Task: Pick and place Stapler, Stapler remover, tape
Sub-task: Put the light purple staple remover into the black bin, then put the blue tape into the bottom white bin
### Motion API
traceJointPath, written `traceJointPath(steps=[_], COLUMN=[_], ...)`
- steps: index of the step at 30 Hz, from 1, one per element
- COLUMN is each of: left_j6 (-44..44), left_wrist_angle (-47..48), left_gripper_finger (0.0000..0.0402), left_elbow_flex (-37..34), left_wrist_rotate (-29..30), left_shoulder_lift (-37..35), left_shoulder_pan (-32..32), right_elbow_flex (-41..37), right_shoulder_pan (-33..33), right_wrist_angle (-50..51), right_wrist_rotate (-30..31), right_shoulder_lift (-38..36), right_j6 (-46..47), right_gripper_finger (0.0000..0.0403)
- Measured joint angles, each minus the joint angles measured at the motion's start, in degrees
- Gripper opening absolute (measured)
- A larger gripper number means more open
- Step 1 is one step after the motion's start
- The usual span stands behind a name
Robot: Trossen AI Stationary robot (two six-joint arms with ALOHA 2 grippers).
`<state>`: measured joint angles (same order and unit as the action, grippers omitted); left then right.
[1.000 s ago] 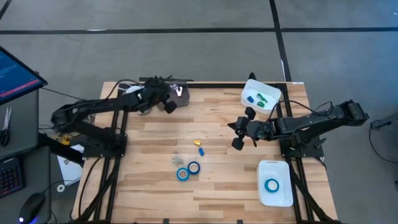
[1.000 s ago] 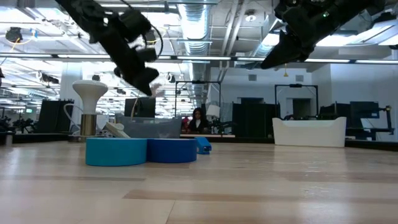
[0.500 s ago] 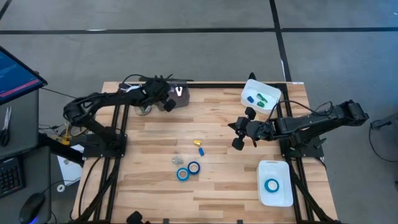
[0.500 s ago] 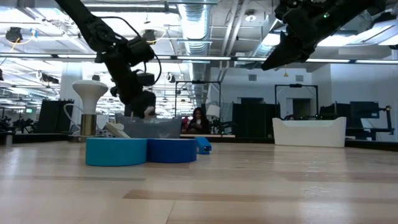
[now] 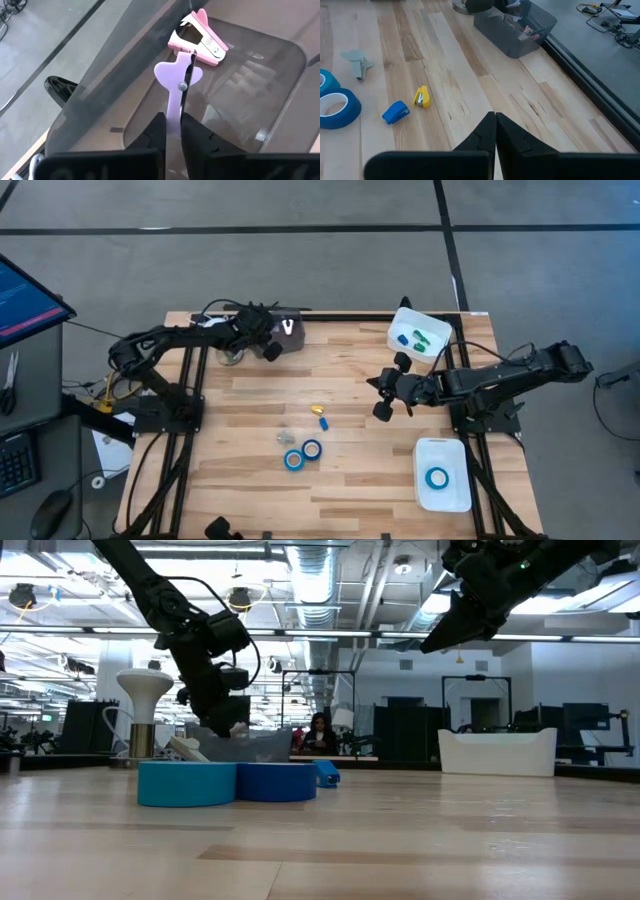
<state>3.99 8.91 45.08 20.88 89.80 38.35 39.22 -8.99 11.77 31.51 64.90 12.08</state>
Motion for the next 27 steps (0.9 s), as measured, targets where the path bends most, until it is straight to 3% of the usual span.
traceJointPath(steps=[7,12,20,27], left_j6=[0.15,0.11,0.17,0.2], left_wrist_angle=[-0.26,-0.54,-0.54,-0.6], left_gripper_finger=[0.0082,0.0094,0.006,0.0007], left_elbow_flex=[0.0,0.0,-0.04,-0.45], left_wrist_rotate=[0.01,0.01,-2.14,-3.45], left_shoulder_lift=[0.0,-0.09,-4.48,-13.01], left_shoulder_pan=[0.0,-0.06,-4.13,-14.62], right_elbow_flex=[0.0,0.0,0.0,0.02], right_shoulder_pan=[0.0,0.0,-0.06,-2.1], right_wrist_angle=[0.0,-0.13,-1.2,-1.95], right_wrist_rotate=[-0.12,-0.14,-1.85,-2.23], right_shoulder_lift=[0.0,-0.01,-1.61,-2.01], right_j6=[-0.01,-0.45,-0.54,-0.63], right_gripper_finger=[0.0001,0.0001,0.0001,0.0001])
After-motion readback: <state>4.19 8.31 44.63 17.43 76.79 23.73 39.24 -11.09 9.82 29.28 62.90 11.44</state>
